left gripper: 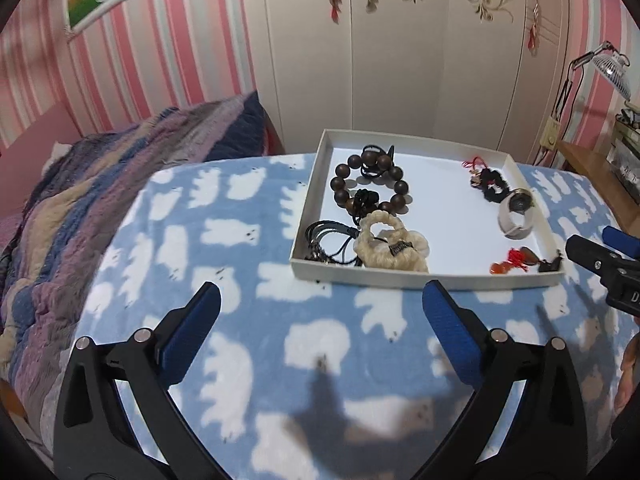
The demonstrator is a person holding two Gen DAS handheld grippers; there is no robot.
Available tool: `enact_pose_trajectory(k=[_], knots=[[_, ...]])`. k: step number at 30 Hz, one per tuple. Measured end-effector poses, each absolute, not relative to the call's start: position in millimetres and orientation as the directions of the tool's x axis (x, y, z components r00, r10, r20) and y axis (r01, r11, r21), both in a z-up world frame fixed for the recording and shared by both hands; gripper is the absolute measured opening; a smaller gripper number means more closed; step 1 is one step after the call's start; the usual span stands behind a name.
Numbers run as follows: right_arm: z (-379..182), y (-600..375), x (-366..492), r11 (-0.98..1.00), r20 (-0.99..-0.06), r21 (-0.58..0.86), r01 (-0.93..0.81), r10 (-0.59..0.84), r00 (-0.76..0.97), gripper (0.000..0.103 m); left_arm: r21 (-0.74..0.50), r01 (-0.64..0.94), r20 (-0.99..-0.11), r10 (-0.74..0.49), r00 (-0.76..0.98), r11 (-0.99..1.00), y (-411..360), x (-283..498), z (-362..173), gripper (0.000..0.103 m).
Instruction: Organize jewelry
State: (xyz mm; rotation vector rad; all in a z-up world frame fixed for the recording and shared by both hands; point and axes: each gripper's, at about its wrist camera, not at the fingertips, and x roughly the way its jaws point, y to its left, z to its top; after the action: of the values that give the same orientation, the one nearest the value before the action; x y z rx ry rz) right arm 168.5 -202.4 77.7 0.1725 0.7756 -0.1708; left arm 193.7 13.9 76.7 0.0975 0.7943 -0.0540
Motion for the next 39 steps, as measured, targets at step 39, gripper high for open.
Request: enact_pose_trajectory(k=[39], knots=[[63.0, -189.0, 41.3, 0.955, -0.55, 0.021, 0.295, -0.235, 0.801, 0.101, 0.011, 0.07, -0.565, -0.051, 0.824, 0.997, -2.7, 62.6, 61.1, 0.1]])
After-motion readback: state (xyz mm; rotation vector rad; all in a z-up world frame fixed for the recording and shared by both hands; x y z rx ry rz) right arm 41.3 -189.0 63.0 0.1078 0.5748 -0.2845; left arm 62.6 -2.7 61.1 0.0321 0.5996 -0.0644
